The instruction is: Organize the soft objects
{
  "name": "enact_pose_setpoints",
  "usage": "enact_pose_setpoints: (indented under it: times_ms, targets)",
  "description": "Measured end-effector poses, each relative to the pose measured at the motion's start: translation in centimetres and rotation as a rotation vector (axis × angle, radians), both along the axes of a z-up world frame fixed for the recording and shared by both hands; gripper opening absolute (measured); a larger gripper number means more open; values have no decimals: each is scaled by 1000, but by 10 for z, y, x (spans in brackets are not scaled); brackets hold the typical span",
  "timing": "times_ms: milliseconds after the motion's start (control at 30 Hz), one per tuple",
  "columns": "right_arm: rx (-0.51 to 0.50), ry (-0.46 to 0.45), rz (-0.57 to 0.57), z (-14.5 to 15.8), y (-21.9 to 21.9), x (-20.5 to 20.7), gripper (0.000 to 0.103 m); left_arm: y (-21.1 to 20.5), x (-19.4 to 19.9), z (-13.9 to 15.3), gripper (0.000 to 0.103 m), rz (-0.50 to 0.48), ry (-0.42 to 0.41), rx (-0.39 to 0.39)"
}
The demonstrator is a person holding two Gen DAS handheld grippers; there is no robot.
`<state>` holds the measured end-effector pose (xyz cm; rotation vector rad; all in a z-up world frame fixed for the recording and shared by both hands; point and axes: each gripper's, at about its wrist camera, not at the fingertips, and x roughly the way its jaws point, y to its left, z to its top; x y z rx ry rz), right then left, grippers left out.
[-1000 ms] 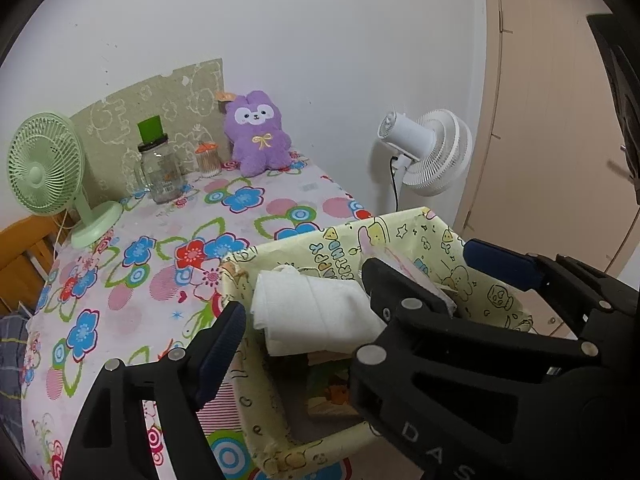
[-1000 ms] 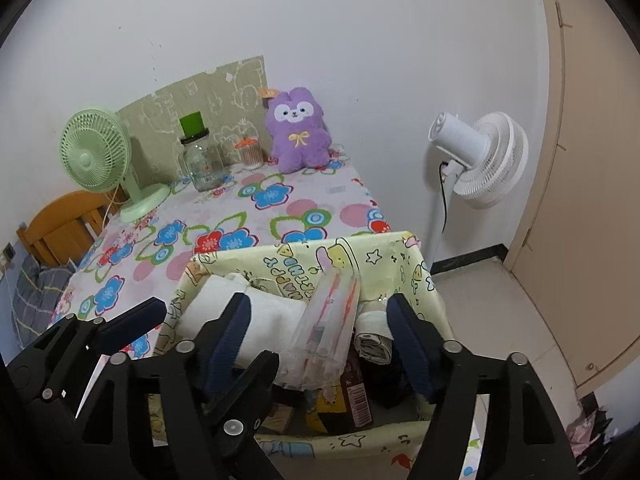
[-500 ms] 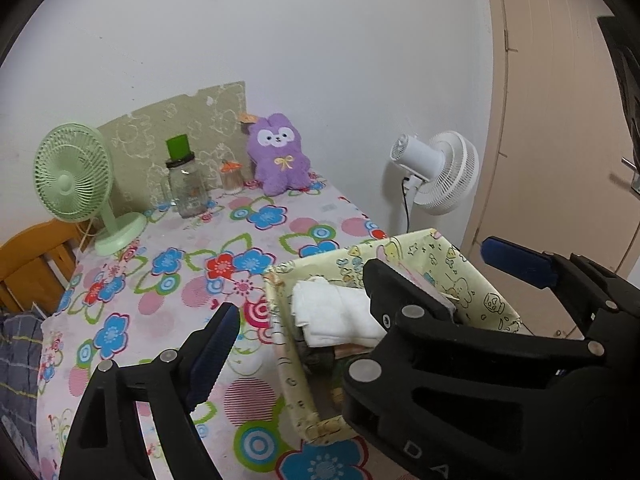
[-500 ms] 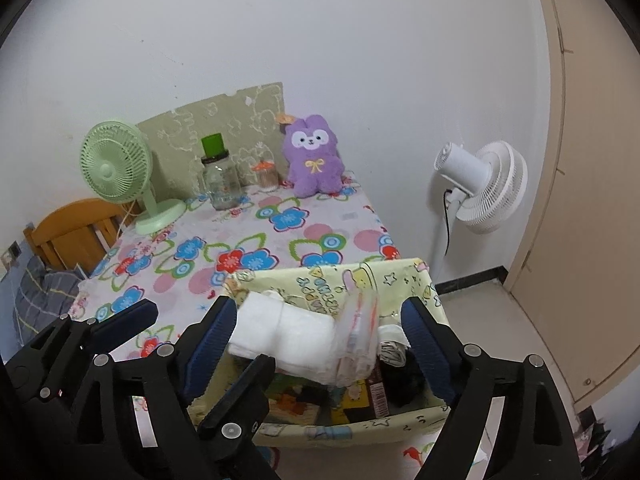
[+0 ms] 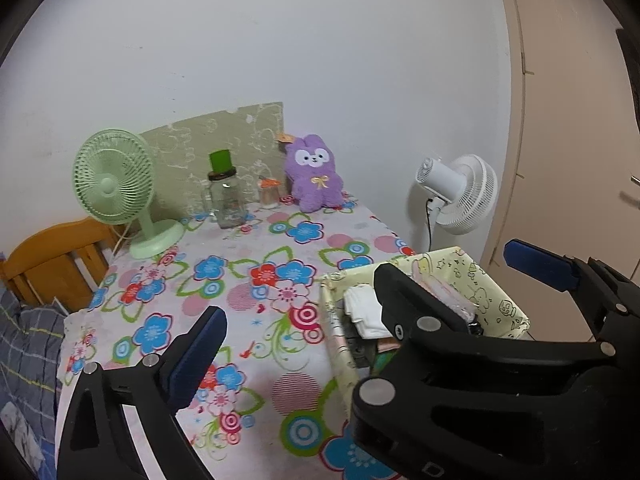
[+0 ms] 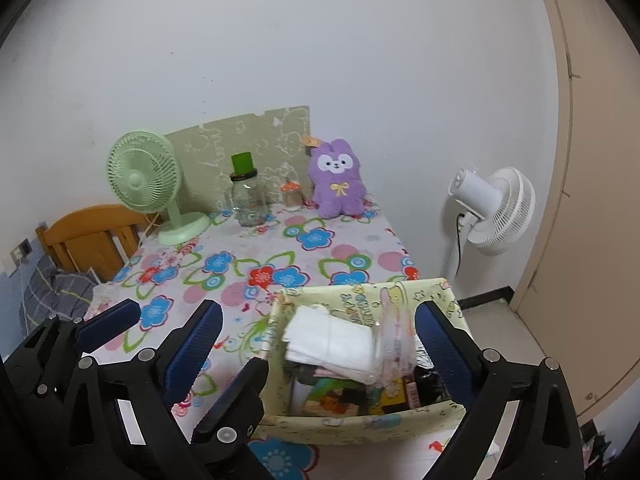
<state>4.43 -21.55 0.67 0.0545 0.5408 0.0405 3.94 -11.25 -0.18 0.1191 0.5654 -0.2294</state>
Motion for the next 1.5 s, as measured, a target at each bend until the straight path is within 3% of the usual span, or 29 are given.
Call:
enact_pose_setpoints:
  times_ms: [1000, 1500]
  targets:
    - [7, -117, 76, 35, 70, -50, 103, 110, -52, 30, 103, 197, -108, -42]
    - [3, -131, 65, 38, 75, -61, 103, 130, -57, 30, 103, 250, -111, -70]
